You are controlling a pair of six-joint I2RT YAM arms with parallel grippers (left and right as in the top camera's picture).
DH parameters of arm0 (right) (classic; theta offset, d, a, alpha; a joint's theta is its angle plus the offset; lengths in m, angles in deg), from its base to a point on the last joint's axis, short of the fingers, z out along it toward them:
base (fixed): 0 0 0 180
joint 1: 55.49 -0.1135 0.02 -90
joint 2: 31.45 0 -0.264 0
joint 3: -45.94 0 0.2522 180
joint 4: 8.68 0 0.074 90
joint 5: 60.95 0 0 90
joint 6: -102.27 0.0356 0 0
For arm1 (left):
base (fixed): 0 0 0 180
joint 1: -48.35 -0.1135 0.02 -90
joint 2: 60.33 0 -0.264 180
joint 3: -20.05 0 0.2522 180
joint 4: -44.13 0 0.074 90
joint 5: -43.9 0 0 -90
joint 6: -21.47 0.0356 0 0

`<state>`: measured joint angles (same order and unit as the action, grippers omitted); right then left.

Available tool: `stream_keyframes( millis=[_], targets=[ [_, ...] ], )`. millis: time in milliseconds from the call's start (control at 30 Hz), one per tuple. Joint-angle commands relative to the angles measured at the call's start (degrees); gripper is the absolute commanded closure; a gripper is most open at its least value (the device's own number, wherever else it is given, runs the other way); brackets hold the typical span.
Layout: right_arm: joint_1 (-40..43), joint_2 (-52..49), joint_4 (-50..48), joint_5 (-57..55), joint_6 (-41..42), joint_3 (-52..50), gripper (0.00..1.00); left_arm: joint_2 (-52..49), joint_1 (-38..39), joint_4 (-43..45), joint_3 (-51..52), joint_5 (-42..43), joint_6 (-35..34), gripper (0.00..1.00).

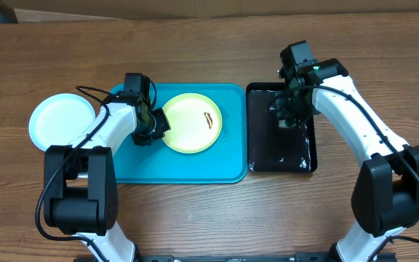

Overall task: Clean dirty plates on tray and stack at the side
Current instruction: 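Lift the sponge out of the basin toward the yellow plate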

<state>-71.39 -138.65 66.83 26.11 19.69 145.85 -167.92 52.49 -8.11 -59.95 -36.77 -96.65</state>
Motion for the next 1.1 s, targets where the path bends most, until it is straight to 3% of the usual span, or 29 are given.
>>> stream_keyframes(
  millis=[0,167,367,500,600,700,1067],
  targets=[
    [-0.22,1.33,-0.92,0.07,-0.37,-0.79,0.96,-0.74,0.39,0.09,0.52,-1.38,1.11,0.96],
    [-0.22,1.33,-2.21,0.07,-0.33,-2.21,0.96,-0.74,0.37,0.07,0.52,-1.38,1.11,0.96],
    [-0.24,2.12,4.44,0.09,5.84,1.51,0.96,-0.74,0.37,0.07,0.52,-1.42,1.11,0.96],
    [-0.22,1.64,3.80,0.04,4.39,0.44,0.96,-0.74,0.39,0.07,0.52,-1.38,1.09,0.96],
    [-0.28,1.81,4.44,2.45,10.05,0.44,0.96,-0.74,0.39,0.11,0.52,-1.38,1.09,0.96],
    [-0.28,1.73,2.73,2.84,5.92,0.33,0.96,-0.74,0.39,0.17,0.52,-1.38,1.09,0.96],
    [-0.26,1.75,2.62,2.78,5.57,0.74,0.96,-0.74,0.39,0.15,0.52,-1.38,1.11,0.96]
  ],
)
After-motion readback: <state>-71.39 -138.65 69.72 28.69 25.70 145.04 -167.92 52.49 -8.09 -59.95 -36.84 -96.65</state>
